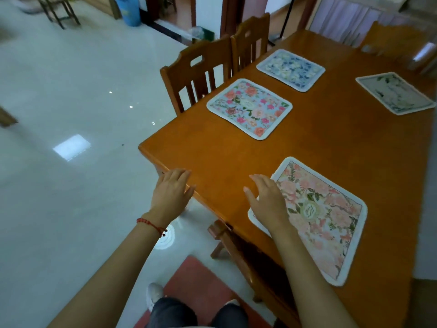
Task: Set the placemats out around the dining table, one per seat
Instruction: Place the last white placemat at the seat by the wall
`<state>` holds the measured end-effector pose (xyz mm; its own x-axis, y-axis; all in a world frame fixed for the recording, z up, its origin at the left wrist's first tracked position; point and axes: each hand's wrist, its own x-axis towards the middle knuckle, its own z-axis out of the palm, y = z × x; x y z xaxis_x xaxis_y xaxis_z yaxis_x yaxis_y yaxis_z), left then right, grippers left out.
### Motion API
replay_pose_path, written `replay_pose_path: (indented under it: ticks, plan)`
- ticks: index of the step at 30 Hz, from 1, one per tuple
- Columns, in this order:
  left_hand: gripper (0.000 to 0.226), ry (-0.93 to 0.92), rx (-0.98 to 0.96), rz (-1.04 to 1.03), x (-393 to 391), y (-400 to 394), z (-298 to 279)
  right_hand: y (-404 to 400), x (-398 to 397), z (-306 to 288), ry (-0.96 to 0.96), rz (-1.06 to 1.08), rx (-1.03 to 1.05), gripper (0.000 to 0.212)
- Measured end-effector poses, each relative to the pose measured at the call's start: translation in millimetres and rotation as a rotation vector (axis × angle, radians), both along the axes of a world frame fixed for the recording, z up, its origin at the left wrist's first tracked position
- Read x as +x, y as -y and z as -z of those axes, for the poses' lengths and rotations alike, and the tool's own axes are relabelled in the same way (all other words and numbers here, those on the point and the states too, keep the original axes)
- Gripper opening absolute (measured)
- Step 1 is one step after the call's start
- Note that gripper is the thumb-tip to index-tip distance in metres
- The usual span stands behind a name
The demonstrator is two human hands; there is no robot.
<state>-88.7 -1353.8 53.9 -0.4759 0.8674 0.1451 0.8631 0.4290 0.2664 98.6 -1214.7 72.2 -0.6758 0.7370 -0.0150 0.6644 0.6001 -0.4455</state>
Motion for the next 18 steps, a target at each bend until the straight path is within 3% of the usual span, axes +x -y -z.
replay_pose_path:
  ticks: [18]
  plan:
    - [0.041,-0.06,-0.1,-0.287,-211,186,26,137,-264,12,0.042,-0.356,0.059,0.039]
